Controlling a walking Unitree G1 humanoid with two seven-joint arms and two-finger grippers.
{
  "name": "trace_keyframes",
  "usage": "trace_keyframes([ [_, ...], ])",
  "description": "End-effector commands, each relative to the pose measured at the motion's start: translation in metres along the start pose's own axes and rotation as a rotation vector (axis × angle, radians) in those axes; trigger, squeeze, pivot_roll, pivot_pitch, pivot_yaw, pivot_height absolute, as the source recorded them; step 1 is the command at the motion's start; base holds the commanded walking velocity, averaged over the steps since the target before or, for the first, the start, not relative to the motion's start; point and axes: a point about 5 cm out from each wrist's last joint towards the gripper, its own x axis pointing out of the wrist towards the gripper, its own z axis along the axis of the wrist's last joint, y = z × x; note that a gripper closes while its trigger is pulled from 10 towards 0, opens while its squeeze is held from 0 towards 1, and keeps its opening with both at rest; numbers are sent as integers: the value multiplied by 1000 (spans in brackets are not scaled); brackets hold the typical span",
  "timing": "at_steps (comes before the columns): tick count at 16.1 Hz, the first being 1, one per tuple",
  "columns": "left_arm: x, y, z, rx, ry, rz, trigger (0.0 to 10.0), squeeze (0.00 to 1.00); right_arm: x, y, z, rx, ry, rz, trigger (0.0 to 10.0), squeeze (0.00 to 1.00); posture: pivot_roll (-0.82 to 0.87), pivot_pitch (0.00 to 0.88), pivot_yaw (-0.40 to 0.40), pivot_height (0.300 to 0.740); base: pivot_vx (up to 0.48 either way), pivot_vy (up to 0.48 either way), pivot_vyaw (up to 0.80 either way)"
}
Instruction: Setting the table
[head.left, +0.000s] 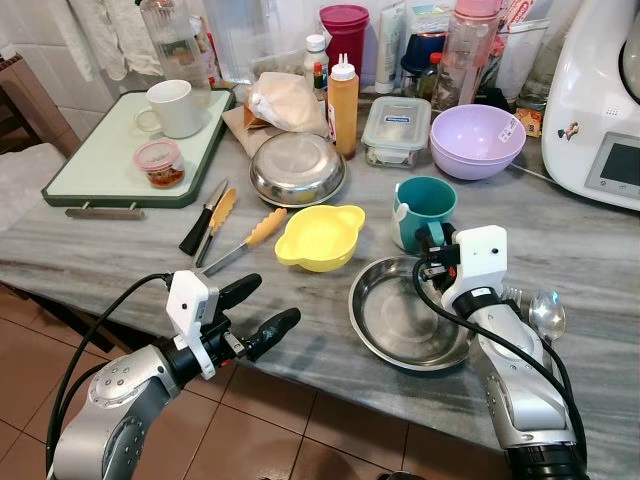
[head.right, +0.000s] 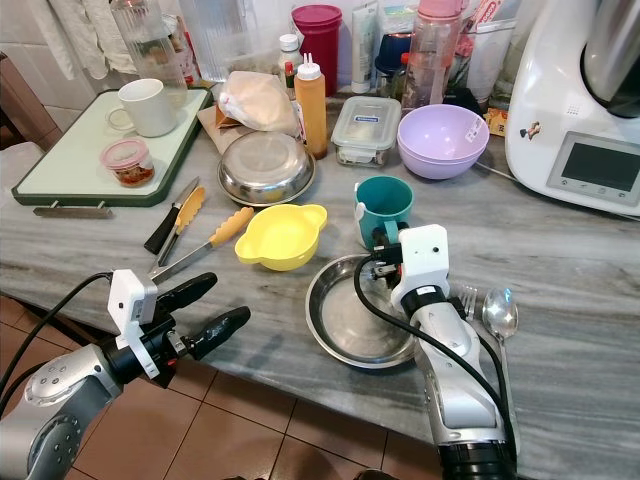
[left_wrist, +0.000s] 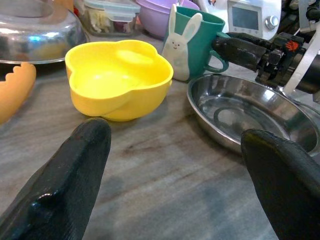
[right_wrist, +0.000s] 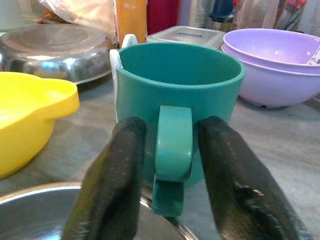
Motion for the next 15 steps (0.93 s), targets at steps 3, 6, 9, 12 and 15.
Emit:
trace_keyframes([
  [3, 2, -2, 1, -4, 6, -24, 10000, 0, -3, 2, 6, -13, -26, 16, 10000, 1000, -72, 107, 75, 740, 0, 0, 0],
  [6, 3, -2, 1, -2, 2, -20, 10000, 0, -6, 2, 11, -28, -46, 3, 10000, 1000, -74, 103, 73, 740, 0, 0, 0],
  [9, 3, -2, 1, -5, -4, -10, 10000, 0, -10, 2, 25, -82, -110, -33, 10000, 1000, -76, 98, 72, 740, 0, 0, 0],
  [12, 4, 7, 5, 26, -29, 58, 10000, 0, -17, 11, 34, -118, -148, -13, 10000, 1000, -77, 98, 69, 740, 0, 0, 0],
  [15, 17, 4, 5, 28, -61, 120, 10000, 0, -26, 24, 33, -101, -145, 21, 10000, 1000, -80, 98, 67, 740, 0, 0, 0],
])
